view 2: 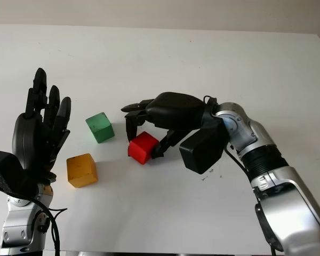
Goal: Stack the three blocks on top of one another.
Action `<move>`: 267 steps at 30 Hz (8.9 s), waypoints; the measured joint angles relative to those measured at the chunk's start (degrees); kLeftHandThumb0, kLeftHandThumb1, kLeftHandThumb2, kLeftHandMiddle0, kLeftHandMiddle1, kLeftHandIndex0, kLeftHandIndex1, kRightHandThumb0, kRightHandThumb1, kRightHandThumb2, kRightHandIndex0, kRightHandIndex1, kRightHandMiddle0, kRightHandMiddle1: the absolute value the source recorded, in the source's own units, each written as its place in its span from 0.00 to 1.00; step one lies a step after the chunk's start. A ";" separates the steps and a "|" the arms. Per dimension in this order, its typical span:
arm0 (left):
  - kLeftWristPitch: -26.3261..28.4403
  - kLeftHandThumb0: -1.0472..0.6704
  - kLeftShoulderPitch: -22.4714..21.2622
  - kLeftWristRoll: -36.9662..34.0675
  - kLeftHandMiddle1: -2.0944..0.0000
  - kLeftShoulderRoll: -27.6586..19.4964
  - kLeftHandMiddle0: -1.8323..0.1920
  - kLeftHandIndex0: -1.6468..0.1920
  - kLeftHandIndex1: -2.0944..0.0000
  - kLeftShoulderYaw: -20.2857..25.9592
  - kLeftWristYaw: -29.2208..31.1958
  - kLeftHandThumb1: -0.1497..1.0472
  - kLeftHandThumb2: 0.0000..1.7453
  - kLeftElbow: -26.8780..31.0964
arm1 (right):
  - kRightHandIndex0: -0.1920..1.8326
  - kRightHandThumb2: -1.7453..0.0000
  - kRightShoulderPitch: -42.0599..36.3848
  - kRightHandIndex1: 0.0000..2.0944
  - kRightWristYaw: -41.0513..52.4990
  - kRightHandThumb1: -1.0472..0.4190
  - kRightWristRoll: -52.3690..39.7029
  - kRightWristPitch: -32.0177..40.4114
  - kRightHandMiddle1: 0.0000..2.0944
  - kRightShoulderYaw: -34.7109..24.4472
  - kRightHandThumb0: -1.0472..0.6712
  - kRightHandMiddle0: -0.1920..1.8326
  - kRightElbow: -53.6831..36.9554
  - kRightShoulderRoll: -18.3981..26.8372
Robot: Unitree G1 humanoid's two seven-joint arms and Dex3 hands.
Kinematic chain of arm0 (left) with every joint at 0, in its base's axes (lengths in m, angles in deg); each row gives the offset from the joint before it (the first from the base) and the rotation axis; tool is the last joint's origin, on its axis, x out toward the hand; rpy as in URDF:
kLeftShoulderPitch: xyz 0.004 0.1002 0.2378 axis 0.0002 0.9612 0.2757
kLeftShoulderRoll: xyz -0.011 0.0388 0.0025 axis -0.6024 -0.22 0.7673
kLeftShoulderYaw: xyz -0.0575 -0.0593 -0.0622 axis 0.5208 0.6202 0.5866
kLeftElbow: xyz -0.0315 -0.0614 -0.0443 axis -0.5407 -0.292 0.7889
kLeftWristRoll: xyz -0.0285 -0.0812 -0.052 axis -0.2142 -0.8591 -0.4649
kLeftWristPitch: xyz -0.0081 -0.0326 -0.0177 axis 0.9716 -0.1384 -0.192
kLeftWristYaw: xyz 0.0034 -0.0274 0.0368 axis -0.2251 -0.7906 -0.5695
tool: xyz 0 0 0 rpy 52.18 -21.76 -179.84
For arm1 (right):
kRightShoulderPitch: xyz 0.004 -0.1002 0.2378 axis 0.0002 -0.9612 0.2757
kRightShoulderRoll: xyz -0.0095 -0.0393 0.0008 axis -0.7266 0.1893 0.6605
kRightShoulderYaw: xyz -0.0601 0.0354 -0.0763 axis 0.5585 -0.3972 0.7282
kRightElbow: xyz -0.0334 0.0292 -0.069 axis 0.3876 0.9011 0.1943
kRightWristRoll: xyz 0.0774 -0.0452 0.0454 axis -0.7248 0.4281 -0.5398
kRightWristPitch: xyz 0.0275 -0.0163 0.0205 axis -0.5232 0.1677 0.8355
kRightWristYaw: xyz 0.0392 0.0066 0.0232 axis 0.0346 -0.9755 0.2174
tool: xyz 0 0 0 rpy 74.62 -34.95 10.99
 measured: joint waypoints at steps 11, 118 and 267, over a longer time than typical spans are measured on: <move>-0.01 0.32 0.00 0.42 0.97 0.01 0.91 0.91 0.97 0.00 -0.19 1.00 0.20 0.00 | 0.12 0.97 -0.20 0.02 1.60 0.09 1.93 0.22 0.26 0.40 0.28 0.18 0.27 0.46; 10.27 0.23 20.08 68.02 0.97 -16.38 0.79 0.80 0.41 -7.45 33.34 0.94 0.04 34.00 | 0.00 0.66 -36.44 0.00 -18.46 0.00 -40.68 60.42 0.00 -27.86 0.21 0.00 -46.99 -22.72; -8.04 0.27 -39.61 58.45 1.00 -26.50 0.98 0.92 0.98 -34.49 55.42 0.87 0.03 6.36 | 0.00 0.75 -37.34 0.00 -21.33 0.00 -38.36 58.04 0.01 -25.29 0.16 0.00 -46.46 -26.50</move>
